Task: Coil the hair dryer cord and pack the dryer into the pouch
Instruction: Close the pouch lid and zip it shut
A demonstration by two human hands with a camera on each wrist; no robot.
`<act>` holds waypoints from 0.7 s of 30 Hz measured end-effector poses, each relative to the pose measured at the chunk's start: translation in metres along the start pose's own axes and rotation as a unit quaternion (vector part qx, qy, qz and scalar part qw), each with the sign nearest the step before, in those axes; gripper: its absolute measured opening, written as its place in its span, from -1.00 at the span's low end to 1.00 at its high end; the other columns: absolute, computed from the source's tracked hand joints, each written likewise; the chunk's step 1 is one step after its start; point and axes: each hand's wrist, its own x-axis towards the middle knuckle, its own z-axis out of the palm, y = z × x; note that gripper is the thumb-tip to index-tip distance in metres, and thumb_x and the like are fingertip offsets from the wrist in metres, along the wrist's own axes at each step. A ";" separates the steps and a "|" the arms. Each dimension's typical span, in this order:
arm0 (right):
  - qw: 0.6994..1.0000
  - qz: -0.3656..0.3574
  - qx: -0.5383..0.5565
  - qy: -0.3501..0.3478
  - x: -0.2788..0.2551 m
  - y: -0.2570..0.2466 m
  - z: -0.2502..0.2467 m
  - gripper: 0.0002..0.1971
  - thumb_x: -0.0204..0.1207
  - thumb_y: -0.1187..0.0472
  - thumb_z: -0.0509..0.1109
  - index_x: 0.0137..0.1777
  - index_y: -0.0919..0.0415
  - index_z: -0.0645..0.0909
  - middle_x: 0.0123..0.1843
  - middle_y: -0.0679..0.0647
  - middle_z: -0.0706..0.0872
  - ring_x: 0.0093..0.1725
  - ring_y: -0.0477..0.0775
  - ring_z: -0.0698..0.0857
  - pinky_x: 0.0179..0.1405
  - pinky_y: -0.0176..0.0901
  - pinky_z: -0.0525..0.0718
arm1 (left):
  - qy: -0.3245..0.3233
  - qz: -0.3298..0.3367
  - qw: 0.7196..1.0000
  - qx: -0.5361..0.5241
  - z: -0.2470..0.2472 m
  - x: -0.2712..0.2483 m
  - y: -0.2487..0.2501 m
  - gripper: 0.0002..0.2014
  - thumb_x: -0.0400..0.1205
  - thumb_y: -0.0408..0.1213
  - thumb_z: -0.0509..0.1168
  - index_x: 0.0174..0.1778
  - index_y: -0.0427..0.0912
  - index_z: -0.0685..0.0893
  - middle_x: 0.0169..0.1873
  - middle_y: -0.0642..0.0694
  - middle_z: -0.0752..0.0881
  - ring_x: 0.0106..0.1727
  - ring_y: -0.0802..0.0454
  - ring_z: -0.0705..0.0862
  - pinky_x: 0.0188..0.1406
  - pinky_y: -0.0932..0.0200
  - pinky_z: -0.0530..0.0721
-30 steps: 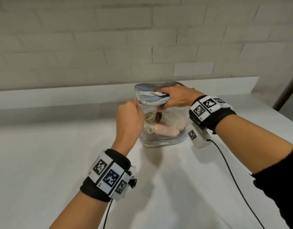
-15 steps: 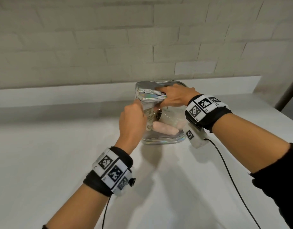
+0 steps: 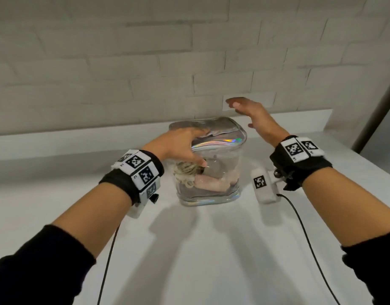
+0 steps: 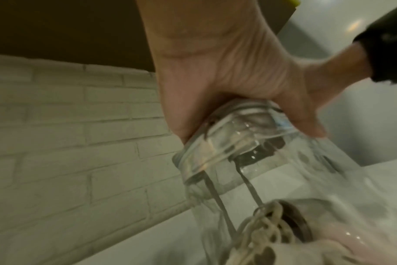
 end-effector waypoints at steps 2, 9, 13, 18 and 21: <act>0.992 0.101 0.067 0.047 0.012 0.018 -0.009 -0.56 0.54 -0.07 0.13 0.37 0.05 0.49 0.30 0.03 0.60 0.25 -0.04 0.50 0.12 -0.18 0.39 | 0.002 0.003 1.000 0.011 0.004 0.003 -0.001 0.01 0.20 0.42 0.24 0.59 0.18 0.15 0.57 0.03 0.35 0.55 -0.02 0.38 0.52 -0.06 0.34; 0.955 0.214 0.199 -0.060 0.047 0.067 0.010 -0.53 0.39 -0.08 0.31 0.22 0.18 0.58 0.33 0.31 0.57 0.19 0.25 0.48 0.26 0.15 0.48 | 0.007 0.006 0.998 0.068 0.011 0.003 -0.006 -0.19 0.32 0.31 0.12 0.55 0.37 0.11 0.61 -0.04 0.26 0.58 -0.09 0.31 0.51 -0.15 0.23; 0.935 0.234 0.261 -0.057 0.049 0.073 0.004 -0.50 0.53 -0.01 0.17 0.41 0.21 0.50 0.51 0.23 0.47 0.32 0.23 0.48 0.55 0.18 0.15 | 0.006 0.000 0.998 0.062 0.012 0.003 -0.006 -0.21 0.32 0.32 0.11 0.53 0.40 0.13 0.61 -0.05 0.25 0.58 -0.10 0.30 0.51 -0.17 0.23; 0.904 0.240 0.324 -0.143 0.044 0.058 0.009 -0.73 0.48 0.13 0.34 -0.12 0.29 0.80 -0.09 0.18 0.85 -0.12 0.07 0.82 -0.15 -0.19 0.77 | 0.013 0.012 0.998 0.056 0.012 0.001 -0.007 -0.25 0.40 0.29 0.21 0.54 0.39 0.13 0.61 -0.03 0.25 0.60 -0.06 0.26 0.50 -0.11 0.21; 0.855 0.130 0.386 -0.319 0.030 0.045 0.016 -0.51 0.42 0.17 0.45 0.16 0.63 0.60 0.23 0.46 0.67 0.28 0.17 0.68 0.32 -0.15 0.55 | 0.013 0.012 0.998 0.057 0.013 -0.001 -0.006 -0.24 0.38 0.29 0.18 0.54 0.39 0.13 0.61 -0.01 0.25 0.59 -0.04 0.27 0.50 -0.10 0.21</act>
